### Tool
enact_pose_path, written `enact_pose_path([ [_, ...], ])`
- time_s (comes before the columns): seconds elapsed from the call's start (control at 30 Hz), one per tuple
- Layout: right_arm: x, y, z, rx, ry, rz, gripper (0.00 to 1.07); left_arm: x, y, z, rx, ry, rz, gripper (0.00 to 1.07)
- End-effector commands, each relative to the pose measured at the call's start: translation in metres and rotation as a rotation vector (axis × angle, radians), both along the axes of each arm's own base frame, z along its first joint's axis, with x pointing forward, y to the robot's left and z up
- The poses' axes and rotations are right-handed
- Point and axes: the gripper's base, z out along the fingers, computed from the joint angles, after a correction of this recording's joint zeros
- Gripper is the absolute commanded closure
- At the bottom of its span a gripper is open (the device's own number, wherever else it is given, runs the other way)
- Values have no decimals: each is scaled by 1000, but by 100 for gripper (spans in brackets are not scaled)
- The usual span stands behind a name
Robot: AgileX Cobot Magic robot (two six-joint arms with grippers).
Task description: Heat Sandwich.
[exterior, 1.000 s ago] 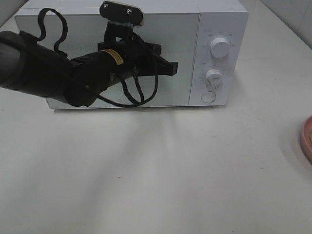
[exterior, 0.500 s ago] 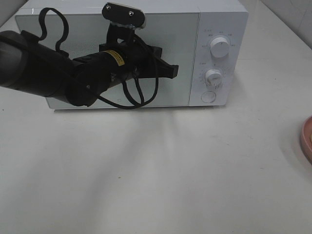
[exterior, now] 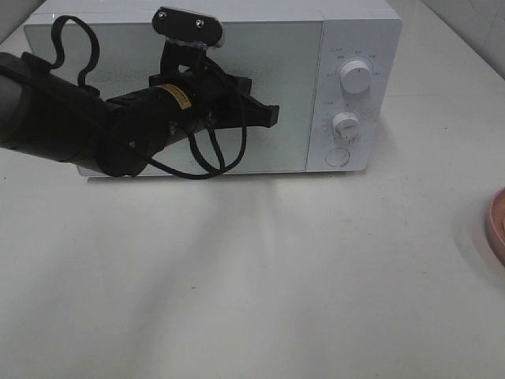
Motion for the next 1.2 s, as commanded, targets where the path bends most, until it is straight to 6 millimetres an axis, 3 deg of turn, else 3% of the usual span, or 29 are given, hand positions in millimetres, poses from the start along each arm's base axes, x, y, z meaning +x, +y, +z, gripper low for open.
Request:
enact_pose_path([
  [0.03,-4,0,1,-14,-39,5,32,-4,3,10,-47,-20,29,107],
  [0.5,-4,0,1,-14,-39,5,32,-69,16,21,-18,49,-56,104],
  [0.53,-4,0,1,-14,-39,5,32,-76,20,23,4,90,-67,91],
  [0.57,-4,0,1,-14,-39,5,32,-76,20,23,4,90,-67,91],
  [0.63,-4,0,1,-14,-39,5,32,-81,23,22,23,157,-72,66],
  [0.67,-4,0,1,-14,-39,5,32,-84,24,22,30,200,-71,47],
  [0.7,-4,0,1,-14,-39,5,32,-89,26,21,57,281,-75,13],
  [0.73,-4,0,1,-14,-39,5,32,-89,26,21,57,281,-75,13],
  [0.77,-4,0,1,-14,-39,5,32,-92,28,22,74,312,-82,5],
  [1.2,-4,0,1,-14,-39,4,32,-128,58,40,314,612,-161,10],
])
